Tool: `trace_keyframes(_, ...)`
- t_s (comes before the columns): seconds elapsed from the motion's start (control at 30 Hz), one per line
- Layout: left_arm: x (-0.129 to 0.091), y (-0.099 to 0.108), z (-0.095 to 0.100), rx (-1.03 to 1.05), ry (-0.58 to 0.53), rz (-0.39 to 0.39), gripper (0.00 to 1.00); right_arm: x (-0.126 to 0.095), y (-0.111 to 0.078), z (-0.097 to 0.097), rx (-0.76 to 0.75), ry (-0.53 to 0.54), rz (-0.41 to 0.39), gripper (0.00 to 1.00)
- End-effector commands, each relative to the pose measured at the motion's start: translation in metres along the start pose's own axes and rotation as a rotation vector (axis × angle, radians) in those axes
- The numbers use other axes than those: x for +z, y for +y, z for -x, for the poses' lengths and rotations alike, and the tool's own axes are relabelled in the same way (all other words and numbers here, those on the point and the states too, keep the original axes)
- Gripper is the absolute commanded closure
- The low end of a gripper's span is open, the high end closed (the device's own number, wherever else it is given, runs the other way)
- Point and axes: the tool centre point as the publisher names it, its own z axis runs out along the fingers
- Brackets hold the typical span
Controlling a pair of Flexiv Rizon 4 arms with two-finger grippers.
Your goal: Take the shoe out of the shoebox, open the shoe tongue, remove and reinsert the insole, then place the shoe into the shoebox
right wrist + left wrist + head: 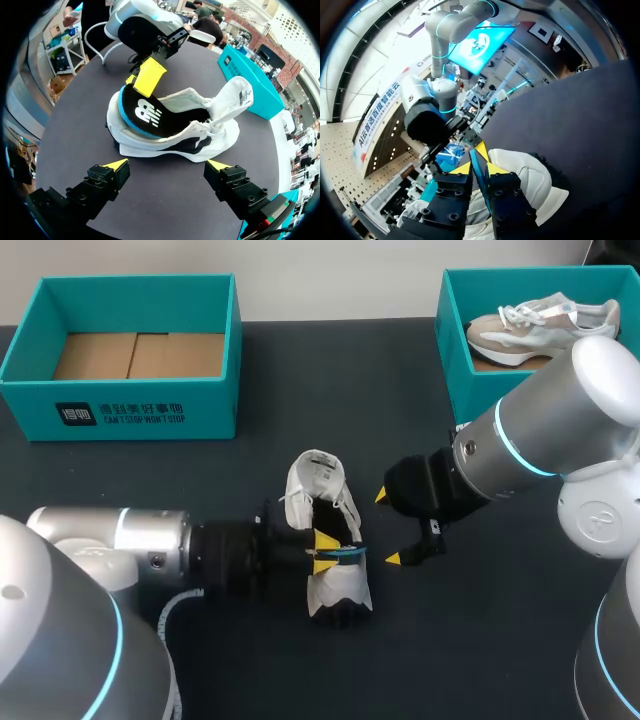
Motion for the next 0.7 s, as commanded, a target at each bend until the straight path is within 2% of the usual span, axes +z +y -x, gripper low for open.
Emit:
trace_keyframes(0.03, 0.006, 0.002, -0.002, -0.013, 0.034, -0.01, 1.0, 0.001, 0.0, -0.001, 0.0, -0.003, -0.001, 0.0)
trace_keyframes(0.3, 0.005, 0.006, -0.01, -0.032, 0.085, -0.012, 1.0, 0.001, 0.0, -0.001, 0.0, -0.003, -0.001, 0.0)
trace_keyframes(0.7, -0.001, 0.022, -0.025, -0.07, 0.101, 0.047, 1.0, 0.001, 0.0, -0.001, 0.0, -0.003, -0.001, 0.0)
